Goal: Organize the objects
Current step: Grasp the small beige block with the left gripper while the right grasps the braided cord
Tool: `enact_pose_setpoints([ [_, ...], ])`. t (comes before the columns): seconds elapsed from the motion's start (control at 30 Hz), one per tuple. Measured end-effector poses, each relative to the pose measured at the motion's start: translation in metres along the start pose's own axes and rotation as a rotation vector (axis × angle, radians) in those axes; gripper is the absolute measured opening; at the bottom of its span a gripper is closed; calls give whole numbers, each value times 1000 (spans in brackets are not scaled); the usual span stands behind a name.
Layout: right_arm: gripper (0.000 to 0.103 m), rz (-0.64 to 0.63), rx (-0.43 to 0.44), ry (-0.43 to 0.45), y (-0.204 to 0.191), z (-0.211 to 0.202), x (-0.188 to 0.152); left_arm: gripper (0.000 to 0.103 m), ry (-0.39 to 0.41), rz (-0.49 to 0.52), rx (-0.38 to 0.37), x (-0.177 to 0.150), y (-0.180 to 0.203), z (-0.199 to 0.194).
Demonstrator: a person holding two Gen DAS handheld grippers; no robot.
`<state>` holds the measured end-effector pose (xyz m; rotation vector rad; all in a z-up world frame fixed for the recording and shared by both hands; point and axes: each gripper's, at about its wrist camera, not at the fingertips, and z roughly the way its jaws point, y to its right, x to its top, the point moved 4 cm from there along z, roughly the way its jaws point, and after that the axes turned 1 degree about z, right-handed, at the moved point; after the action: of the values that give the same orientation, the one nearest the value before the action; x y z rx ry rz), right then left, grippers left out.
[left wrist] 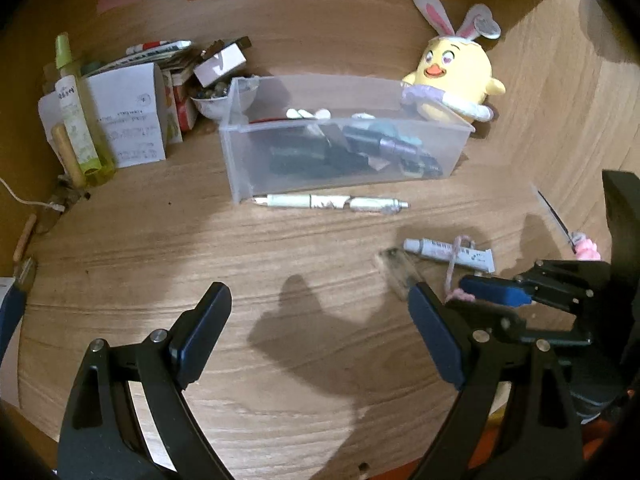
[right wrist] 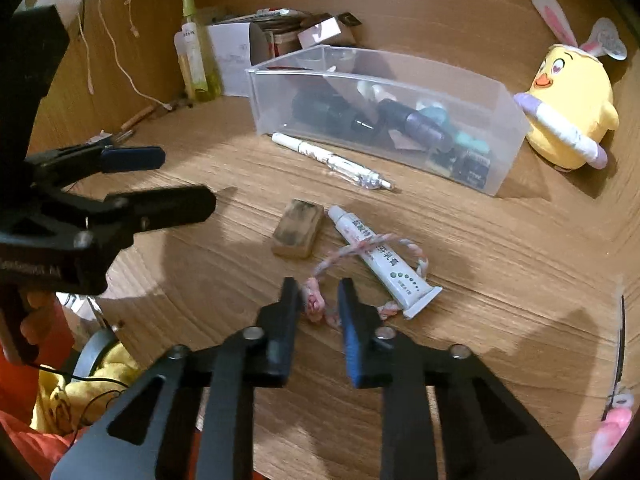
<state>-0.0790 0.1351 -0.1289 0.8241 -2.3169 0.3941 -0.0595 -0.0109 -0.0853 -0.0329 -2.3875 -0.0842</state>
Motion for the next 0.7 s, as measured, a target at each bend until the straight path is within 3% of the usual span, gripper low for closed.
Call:
enact_pose_setpoints([
  [0.03, 10, 6, 5, 2, 1, -1, 0, 91, -5, 5, -3, 0, 2, 2],
  [0.27, 10, 66, -19, 83, 22, -31, 10, 91, -48, 60, -48, 5, 29, 23],
  [0.43, 10, 116, -13, 147, 41, -56, 20, 90, -93, 109, -39, 7, 47, 43],
  [0.5, 10, 129, -14, 177, 49, -67, 25, 83, -110, 121, -36, 8, 52, 50],
  [0.57, 10, 133, -29, 200, 54, -75, 31, 67, -128, 130, -38, 8, 55, 56],
  [0.7, 10, 146, -47, 235, 62, -84, 39, 53, -127, 121, -40, 11, 55, 62],
])
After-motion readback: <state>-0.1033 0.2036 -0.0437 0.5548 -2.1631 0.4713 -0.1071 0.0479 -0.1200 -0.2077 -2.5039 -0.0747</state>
